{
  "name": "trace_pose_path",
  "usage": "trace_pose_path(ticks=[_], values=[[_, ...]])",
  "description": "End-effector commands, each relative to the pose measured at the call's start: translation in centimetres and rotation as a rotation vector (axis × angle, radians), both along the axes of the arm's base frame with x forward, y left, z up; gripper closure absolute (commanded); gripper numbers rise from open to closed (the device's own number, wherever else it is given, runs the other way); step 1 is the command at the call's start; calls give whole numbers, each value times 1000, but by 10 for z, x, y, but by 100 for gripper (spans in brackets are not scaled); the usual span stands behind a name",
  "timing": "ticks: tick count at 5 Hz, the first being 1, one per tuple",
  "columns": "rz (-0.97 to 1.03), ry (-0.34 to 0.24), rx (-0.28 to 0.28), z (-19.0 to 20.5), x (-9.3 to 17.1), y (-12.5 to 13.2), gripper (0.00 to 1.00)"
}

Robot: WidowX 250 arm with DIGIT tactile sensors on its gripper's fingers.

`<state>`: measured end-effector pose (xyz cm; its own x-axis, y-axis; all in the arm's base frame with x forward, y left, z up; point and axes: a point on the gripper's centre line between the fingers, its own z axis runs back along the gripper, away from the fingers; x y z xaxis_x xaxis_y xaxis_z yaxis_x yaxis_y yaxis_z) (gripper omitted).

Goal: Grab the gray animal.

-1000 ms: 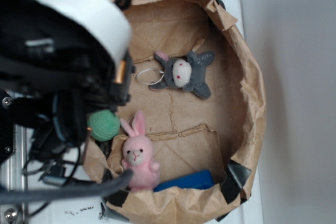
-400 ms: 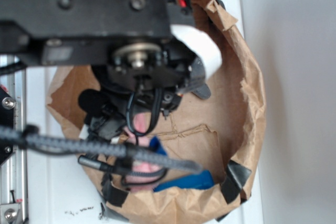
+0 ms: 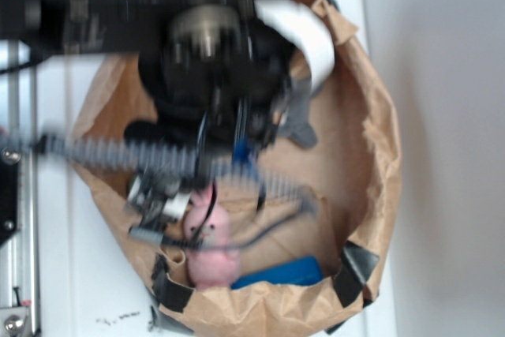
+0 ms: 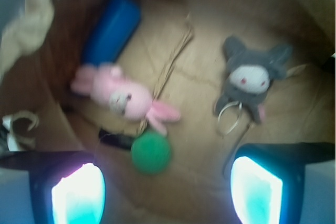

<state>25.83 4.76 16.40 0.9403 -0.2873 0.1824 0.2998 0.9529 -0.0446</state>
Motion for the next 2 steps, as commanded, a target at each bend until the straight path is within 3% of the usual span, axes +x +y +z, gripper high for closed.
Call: trace_pose_path(ticks=[1,2], values=[[106,-92,16,-32,0,14,0],[34,-144,-47,-48,1,13,0]])
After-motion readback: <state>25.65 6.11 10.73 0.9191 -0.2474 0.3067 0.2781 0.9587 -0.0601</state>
